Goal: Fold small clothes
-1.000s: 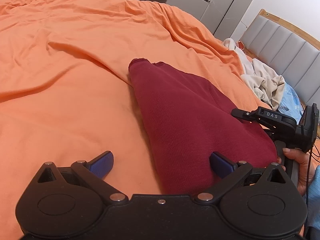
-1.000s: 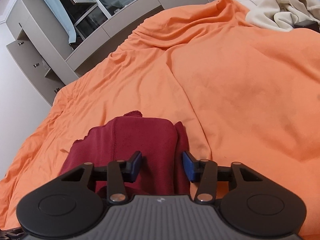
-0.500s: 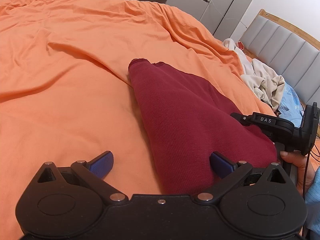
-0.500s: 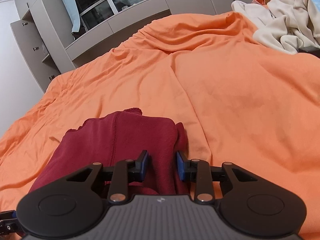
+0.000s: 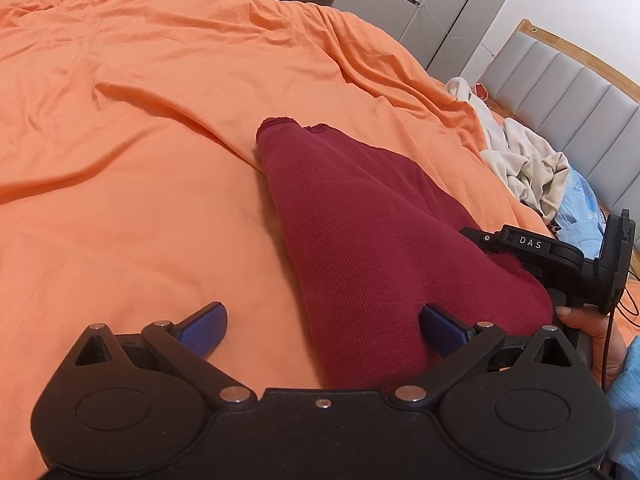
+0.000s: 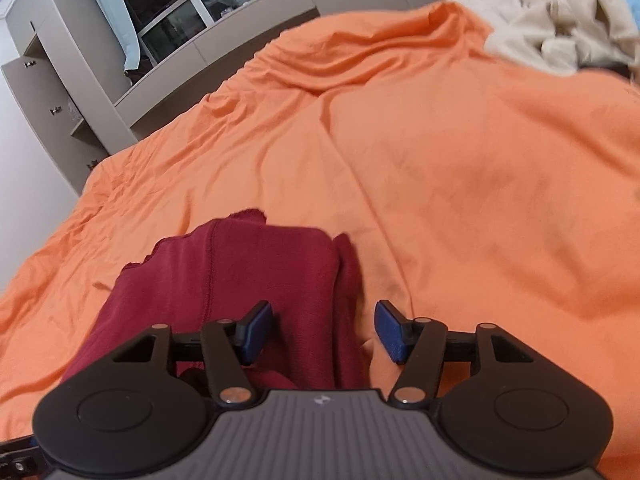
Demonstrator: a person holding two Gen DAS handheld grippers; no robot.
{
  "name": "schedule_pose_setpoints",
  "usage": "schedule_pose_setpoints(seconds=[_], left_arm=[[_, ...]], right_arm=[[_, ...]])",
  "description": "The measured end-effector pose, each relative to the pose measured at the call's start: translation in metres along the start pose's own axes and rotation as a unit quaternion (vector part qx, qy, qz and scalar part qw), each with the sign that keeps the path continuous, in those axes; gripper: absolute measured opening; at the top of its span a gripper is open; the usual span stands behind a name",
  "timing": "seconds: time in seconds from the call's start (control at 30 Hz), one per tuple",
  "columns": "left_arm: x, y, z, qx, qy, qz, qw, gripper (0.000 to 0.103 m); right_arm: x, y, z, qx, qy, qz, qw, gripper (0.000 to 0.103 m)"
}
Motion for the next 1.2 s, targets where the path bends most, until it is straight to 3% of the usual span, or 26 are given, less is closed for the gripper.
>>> schedule_pose_setpoints(seconds=[0.07, 0.13, 0.33, 0.53, 0.67, 0.97, 1.1, 1.2], left_arm=[[0.000, 0.000, 0.000, 0.000, 0.000, 0.000, 1.0000, 0.103], [0.000, 0.000, 0.000, 0.000, 0.000, 0.000, 1.0000, 0.103], [0.000, 0.000, 0.000, 0.000, 0.000, 0.000, 1.0000, 0.103], [-0.001, 0.004, -0.001, -0.006, -0.010, -0.004, 0.9999, 0.103], [-0.004, 0.014, -0.012, -0.053, -0.039, 0.000, 0.9978, 0.103], [0.009, 0.037, -0.040, -0.134, -0.053, 0.033, 0.9890, 0.102], [0.018, 0.036, -0.041, -0.129, -0.065, 0.032, 0.9889, 0.101], [0.021, 0.034, -0.035, -0.108, -0.070, 0.024, 0.9913, 0.095]], right_arm=[[0.002, -0.001, 0.001, 0.004, 0.007, -0.004, 1.000, 0.060], [0.001, -0.001, -0.001, -0.001, 0.014, -0.003, 1.000, 0.049], [-0.001, 0.000, -0.007, -0.020, 0.006, 0.004, 1.000, 0.040], [-0.002, -0.001, -0.007, -0.017, 0.006, 0.001, 1.000, 0.040], [-0.001, -0.001, -0.006, -0.014, 0.004, -0.002, 1.000, 0.042], [0.000, -0.003, -0.006, -0.014, 0.001, -0.003, 1.000, 0.046], [0.001, -0.003, -0.007, -0.017, -0.001, -0.003, 1.000, 0.046], [0.001, -0.004, -0.006, -0.017, -0.002, -0.003, 1.000, 0.046]])
Point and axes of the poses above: each gripper's, at about its wrist camera, not at the fingertips, and x roughly the way its jaws point, z to its right, y to its top, the point moved 6 cm from there along x, roughly the way its jaws point, and after that the axes turned 3 degrees about -z, right-handed, at the moved point
